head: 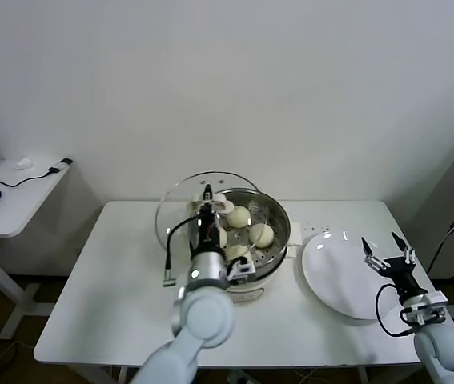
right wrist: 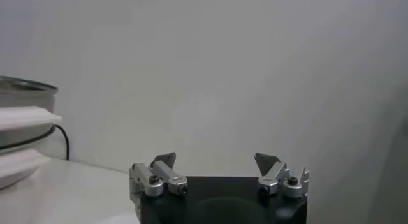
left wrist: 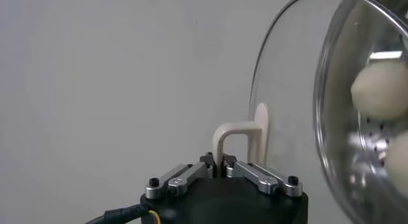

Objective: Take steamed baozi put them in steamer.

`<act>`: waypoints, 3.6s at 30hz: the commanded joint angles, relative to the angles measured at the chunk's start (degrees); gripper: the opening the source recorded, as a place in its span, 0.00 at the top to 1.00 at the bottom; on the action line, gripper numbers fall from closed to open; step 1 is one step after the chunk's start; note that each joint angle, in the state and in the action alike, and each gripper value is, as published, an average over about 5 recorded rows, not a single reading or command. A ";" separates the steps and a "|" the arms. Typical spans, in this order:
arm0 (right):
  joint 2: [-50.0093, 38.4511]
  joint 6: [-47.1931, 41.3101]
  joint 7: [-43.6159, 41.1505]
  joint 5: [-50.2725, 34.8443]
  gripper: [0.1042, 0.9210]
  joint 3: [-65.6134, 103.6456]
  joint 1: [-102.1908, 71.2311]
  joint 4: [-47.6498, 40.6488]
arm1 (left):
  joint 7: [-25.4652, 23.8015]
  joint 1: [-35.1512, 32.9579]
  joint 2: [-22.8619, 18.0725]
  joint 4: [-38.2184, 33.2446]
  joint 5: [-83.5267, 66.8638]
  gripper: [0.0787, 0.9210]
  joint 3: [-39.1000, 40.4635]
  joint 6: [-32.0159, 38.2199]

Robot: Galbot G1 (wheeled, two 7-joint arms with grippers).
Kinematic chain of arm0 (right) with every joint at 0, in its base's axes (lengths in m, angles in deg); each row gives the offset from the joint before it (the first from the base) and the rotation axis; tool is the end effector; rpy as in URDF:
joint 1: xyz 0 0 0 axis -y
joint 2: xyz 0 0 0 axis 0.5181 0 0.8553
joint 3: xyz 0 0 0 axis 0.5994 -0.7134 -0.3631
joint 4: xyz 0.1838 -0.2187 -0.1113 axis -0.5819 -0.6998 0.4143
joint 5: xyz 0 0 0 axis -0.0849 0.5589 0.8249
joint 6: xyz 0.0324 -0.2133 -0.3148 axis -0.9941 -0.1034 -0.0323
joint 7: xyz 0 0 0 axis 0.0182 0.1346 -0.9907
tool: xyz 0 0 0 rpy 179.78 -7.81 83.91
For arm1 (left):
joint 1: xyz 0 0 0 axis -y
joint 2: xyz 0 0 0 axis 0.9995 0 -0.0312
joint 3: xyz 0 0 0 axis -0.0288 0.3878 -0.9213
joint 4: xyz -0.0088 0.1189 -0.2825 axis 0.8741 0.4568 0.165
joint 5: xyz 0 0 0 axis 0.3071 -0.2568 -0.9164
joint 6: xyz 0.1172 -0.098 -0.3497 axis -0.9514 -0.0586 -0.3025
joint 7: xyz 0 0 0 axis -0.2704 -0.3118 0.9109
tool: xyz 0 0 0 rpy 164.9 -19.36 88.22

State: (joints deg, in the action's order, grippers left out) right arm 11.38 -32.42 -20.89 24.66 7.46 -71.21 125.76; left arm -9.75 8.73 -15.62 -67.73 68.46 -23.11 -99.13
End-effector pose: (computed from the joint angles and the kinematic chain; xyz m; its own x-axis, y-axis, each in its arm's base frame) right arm 0.3120 -0.2176 -0.3440 -0.9973 -0.0722 0.0113 -0.0731 0.9835 -0.1654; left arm 0.3071 -0.1928 -0.1637 -0.9949 -0.0638 -0.0779 -0.0825 0.0737 0.9939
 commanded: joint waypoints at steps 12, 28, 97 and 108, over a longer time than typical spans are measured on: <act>0.51 0.94 -0.72 0.50 0.12 1.16 -0.17 -1.47 | 1.19 4.82 -11.79 18.37 2.50 0.92 2.89 -2.02; 0.73 1.33 -0.85 1.00 0.12 1.89 -0.64 -1.64 | 2.17 4.75 -12.20 19.60 1.49 0.92 1.63 -1.85; 2.38 -3.02 -0.07 3.76 0.12 4.42 -1.43 -0.61 | 4.08 -9.76 0.47 -4.40 -5.89 0.12 -1.56 1.25; 2.85 -5.57 -0.37 3.30 0.12 5.33 -1.45 1.44 | 19.86 -21.81 5.59 -16.63 -36.80 0.12 -18.93 15.80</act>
State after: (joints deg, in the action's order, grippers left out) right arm 13.95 -35.49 -21.80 28.03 12.31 -72.62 125.58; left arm -2.59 -1.57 -15.10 -71.91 57.99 -27.80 -99.06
